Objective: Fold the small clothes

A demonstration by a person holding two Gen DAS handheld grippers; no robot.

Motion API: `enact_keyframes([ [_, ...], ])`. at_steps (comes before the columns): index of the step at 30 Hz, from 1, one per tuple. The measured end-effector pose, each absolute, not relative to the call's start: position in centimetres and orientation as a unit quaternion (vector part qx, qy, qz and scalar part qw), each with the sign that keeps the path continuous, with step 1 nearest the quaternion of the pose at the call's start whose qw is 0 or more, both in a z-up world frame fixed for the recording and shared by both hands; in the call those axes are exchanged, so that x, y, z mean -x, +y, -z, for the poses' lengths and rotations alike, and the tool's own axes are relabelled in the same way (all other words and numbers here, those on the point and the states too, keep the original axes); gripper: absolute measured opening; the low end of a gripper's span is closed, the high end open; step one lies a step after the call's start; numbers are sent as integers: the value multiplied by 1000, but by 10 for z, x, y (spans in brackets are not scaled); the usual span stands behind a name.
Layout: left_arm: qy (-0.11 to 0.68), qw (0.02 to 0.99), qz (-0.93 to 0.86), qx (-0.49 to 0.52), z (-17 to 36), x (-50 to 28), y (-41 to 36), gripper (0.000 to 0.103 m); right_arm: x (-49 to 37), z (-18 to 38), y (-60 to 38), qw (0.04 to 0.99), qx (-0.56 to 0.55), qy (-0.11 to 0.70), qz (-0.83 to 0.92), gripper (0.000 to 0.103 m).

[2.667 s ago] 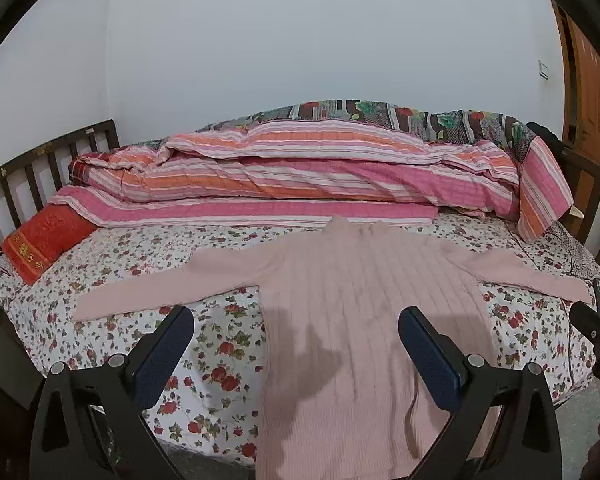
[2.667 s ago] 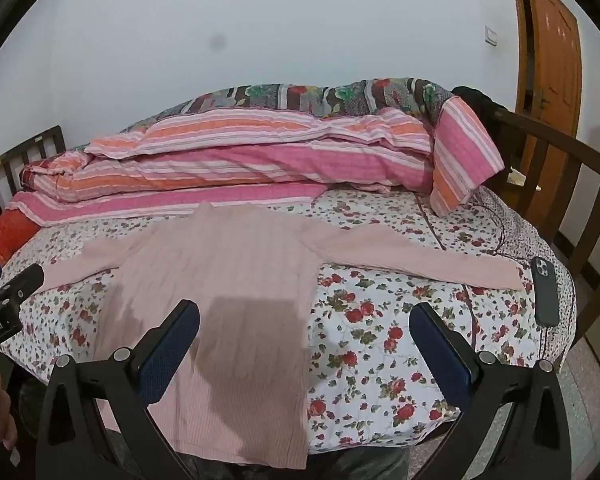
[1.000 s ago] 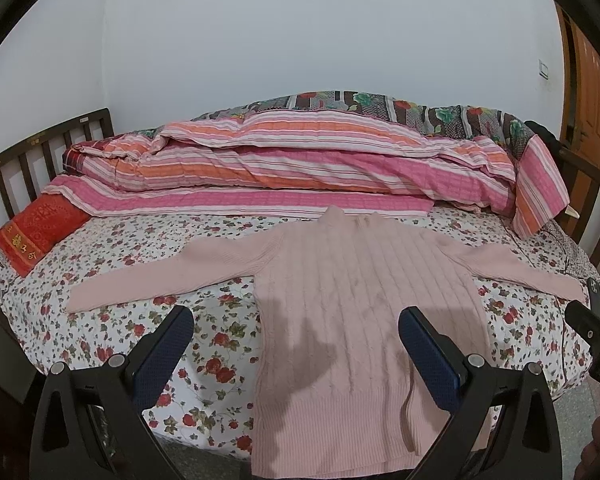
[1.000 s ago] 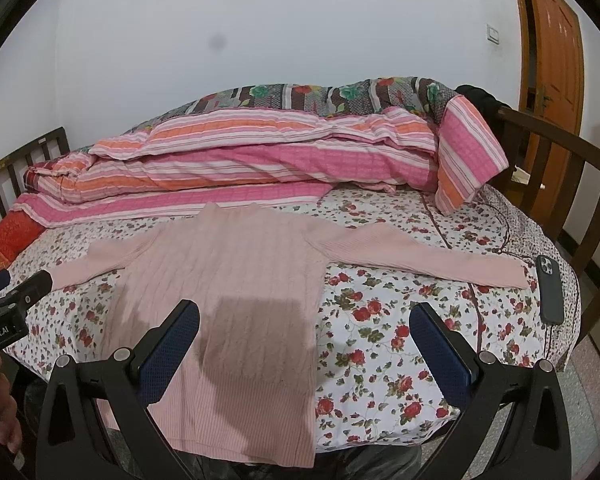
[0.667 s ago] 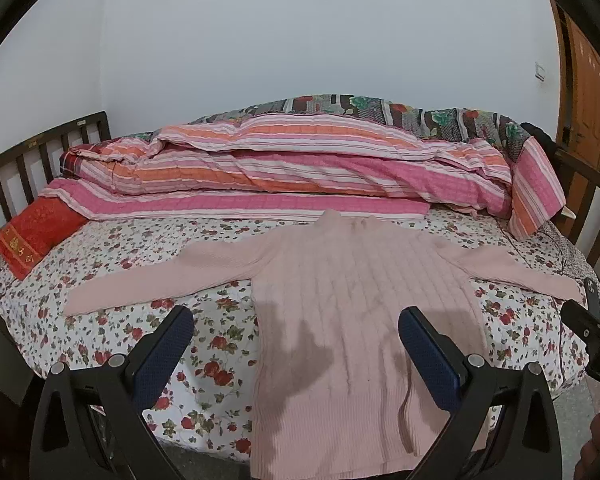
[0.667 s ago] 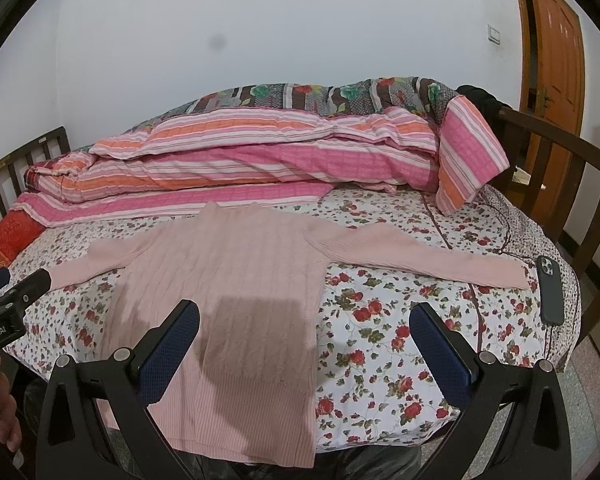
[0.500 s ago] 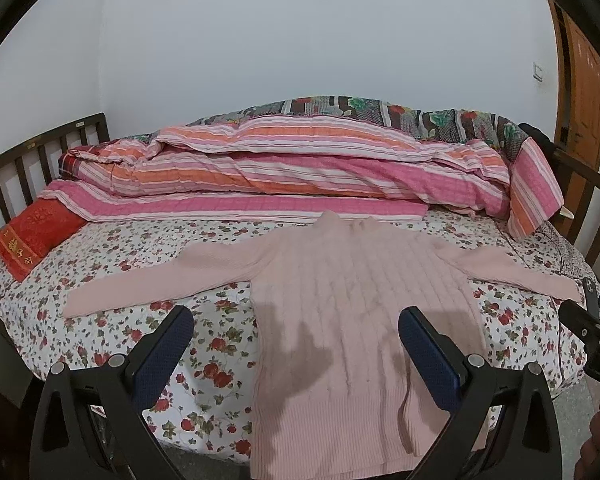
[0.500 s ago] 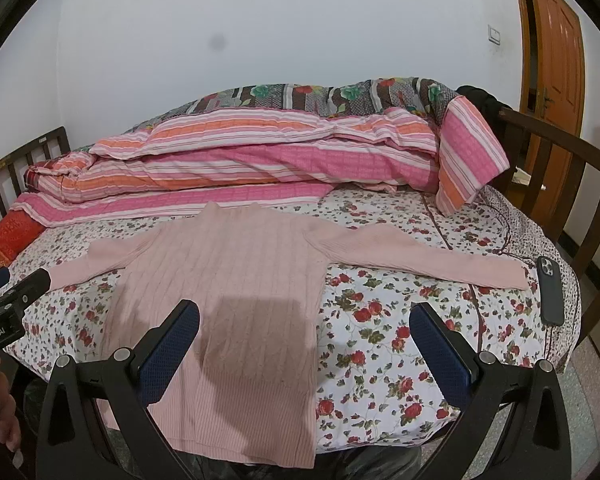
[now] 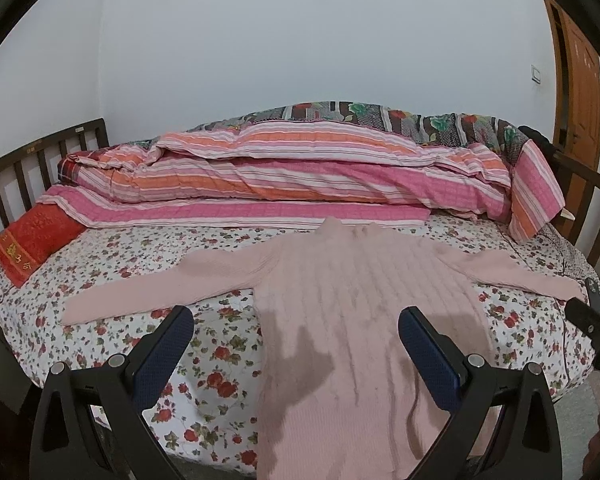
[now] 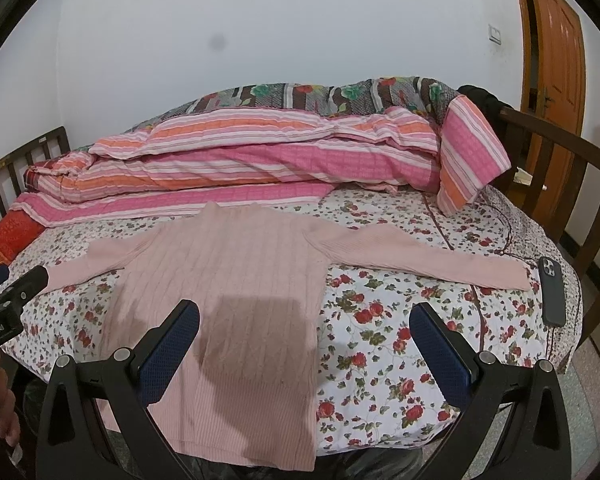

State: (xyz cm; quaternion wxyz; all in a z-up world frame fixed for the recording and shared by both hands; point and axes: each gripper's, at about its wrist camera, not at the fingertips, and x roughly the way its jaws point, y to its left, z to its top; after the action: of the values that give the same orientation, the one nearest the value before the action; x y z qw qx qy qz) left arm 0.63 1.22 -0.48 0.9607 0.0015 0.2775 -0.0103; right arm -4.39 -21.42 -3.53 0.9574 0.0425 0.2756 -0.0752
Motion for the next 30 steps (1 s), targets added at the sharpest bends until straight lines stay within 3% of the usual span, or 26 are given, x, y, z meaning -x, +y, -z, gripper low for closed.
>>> enact_keyframes([
  [7, 301, 953, -2, 34, 37, -27, 51, 102, 37, 42, -206, 961, -32, 267, 61, 103],
  [16, 320, 939, -61, 108, 103, -69, 163, 100, 9, 81, -182, 956, -7, 294, 10, 103],
  [21, 347, 919, -120, 147, 143, -93, 232, 88, -8, 106, -174, 956, -7, 291, 22, 103],
  [23, 347, 912, -154, 156, 154, -99, 257, 68, -18, 118, -174, 952, -24, 303, 12, 103],
  [30, 339, 890, -215, 218, 181, -119, 330, 67, -48, 144, -182, 934, -63, 352, -7, 99],
])
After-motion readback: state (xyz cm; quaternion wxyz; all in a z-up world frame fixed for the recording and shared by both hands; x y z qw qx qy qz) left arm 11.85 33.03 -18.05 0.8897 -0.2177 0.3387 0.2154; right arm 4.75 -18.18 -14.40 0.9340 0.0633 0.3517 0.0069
